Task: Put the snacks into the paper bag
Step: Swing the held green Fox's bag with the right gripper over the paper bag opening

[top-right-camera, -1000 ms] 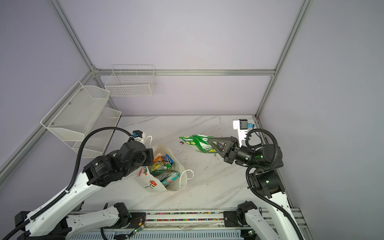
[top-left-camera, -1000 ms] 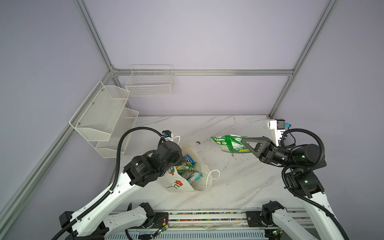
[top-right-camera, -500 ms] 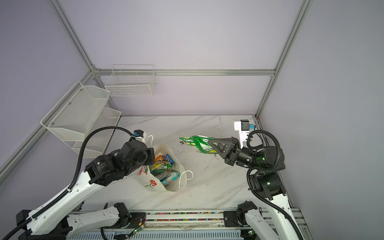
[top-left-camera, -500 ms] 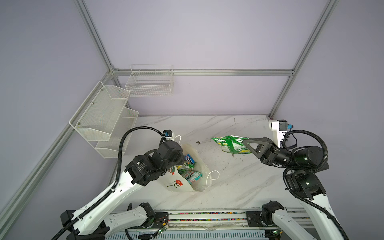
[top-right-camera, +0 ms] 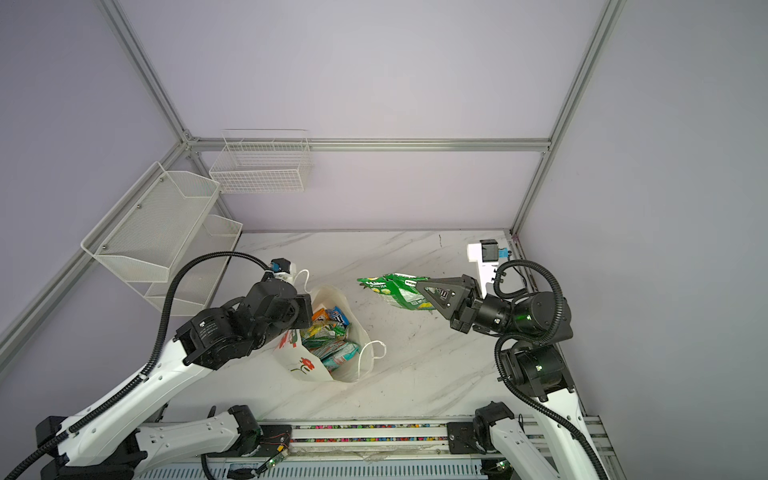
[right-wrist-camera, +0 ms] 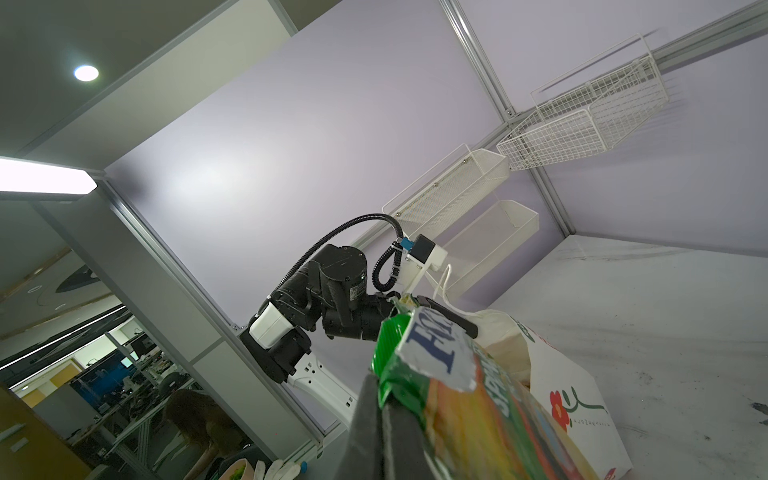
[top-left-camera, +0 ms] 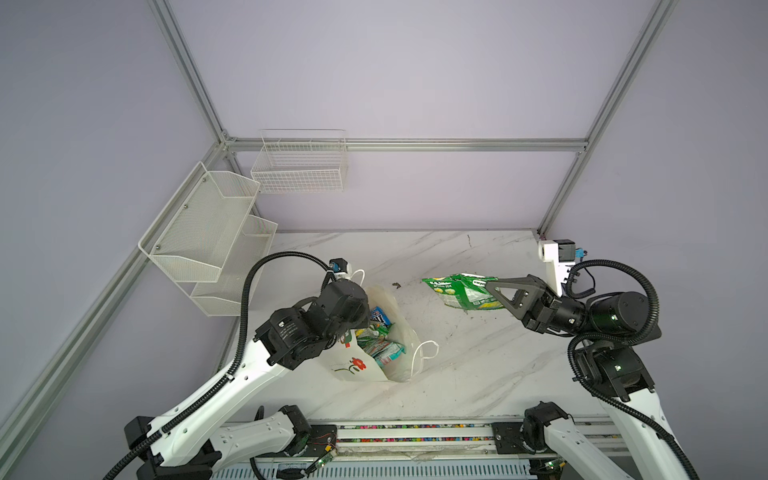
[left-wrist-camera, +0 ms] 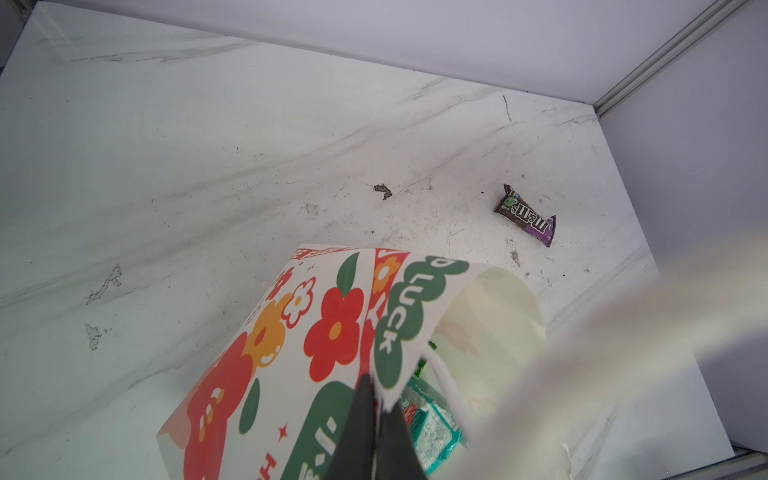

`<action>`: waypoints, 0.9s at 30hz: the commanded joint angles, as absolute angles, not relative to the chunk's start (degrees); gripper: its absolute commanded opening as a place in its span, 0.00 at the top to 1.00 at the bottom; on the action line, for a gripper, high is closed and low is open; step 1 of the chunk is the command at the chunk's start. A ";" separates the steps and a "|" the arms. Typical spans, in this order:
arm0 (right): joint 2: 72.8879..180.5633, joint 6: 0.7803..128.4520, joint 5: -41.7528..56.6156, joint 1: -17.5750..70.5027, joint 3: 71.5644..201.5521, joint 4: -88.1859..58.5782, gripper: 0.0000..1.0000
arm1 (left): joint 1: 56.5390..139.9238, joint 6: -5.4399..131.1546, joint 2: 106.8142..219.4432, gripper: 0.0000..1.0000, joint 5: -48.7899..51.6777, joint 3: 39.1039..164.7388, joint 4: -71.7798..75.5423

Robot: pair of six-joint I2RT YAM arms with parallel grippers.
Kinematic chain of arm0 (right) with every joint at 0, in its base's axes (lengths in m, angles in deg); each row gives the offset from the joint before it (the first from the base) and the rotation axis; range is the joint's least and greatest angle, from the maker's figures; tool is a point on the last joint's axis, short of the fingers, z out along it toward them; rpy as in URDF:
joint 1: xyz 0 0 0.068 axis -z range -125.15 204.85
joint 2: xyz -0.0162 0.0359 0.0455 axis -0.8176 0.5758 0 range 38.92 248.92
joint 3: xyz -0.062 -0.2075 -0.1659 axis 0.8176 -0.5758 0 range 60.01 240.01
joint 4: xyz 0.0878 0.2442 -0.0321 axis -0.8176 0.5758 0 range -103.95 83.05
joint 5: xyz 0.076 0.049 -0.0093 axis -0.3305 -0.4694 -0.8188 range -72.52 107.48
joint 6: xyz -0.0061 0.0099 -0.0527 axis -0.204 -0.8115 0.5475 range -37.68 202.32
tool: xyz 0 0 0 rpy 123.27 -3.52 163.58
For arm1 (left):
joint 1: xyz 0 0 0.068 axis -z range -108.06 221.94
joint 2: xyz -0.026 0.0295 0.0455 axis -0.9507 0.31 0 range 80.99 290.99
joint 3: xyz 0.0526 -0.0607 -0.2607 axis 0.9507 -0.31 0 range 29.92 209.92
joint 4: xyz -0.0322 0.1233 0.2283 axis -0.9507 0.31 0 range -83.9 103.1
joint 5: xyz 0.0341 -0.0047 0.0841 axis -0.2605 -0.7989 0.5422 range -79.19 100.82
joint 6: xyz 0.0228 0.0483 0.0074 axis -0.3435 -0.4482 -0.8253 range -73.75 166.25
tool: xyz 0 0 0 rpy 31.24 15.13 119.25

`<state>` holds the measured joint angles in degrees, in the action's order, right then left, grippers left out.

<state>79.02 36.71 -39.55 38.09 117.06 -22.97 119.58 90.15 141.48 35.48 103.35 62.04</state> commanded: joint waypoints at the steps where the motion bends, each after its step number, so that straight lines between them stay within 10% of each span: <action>1: 78.73 37.75 -41.12 37.54 119.49 -24.02 1.00 | 119.23 89.76 141.37 1.00 35.43 106.65 57.30; 27: 86.70 50.03 -24.54 11.13 122.46 -14.89 1.00 | 119.23 89.58 141.06 1.00 36.03 106.46 57.35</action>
